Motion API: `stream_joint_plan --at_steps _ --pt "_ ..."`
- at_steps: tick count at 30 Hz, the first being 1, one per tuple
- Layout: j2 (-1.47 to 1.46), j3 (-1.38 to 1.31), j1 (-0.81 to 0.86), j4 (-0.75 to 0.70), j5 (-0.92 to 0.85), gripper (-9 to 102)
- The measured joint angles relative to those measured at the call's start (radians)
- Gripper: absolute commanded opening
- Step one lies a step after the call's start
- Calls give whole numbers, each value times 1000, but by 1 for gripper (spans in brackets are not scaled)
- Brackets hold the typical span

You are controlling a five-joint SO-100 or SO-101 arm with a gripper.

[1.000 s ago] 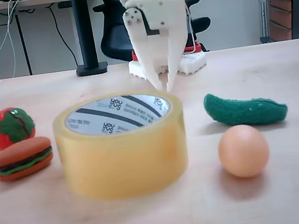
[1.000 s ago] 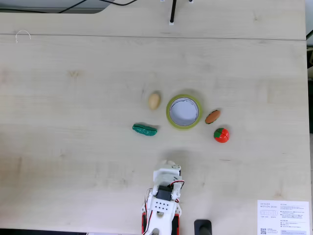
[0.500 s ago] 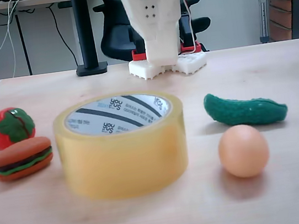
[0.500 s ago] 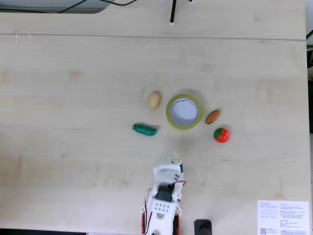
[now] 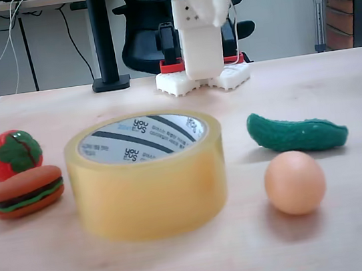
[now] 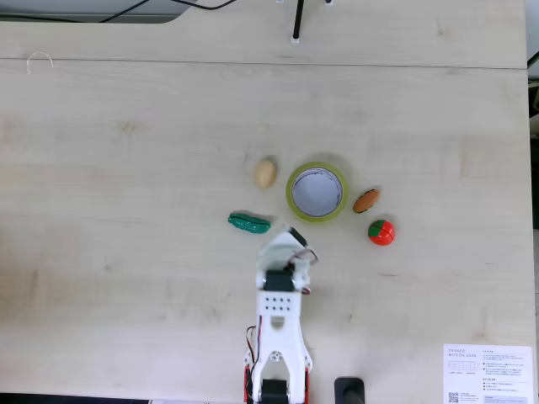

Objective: Grasp a cucumber and put it in the hole.

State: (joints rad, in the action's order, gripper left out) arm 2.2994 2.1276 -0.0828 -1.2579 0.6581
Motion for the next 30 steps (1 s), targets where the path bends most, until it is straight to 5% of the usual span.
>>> stream_joint_plan --at_steps 15,30 --pt "-110 3 -103 77 -362 0" --pt "-241 48 -252 225 -397 0"
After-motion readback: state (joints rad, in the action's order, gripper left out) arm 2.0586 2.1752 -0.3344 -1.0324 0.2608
